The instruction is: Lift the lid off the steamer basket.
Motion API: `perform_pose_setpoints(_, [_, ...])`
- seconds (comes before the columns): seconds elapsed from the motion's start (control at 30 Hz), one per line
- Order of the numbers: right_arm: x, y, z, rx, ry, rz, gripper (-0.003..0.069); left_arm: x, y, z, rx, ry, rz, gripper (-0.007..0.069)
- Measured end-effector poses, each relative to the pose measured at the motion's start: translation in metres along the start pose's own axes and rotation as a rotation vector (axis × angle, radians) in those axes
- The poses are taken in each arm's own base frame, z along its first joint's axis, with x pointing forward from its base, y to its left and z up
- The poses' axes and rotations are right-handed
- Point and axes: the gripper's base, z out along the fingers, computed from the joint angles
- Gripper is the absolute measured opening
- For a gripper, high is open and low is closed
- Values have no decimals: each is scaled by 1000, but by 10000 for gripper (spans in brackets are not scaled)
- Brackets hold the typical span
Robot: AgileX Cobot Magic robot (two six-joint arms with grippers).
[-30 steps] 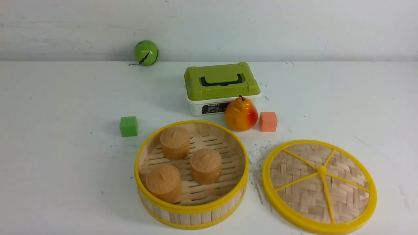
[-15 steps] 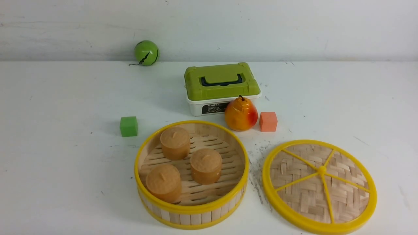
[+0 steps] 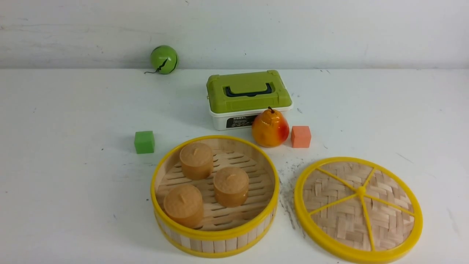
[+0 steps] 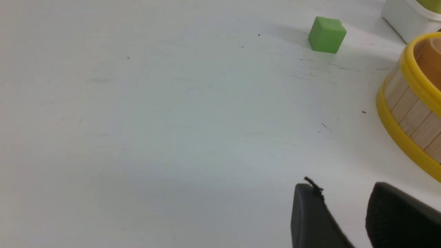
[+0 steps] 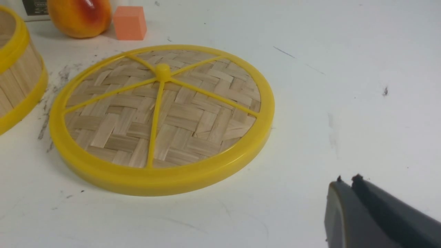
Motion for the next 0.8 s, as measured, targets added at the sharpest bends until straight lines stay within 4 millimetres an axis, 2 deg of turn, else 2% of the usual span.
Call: perform_pose_setpoints(0.8, [0, 0, 0, 0, 0, 0, 62, 0, 0, 0, 0, 0, 0, 239])
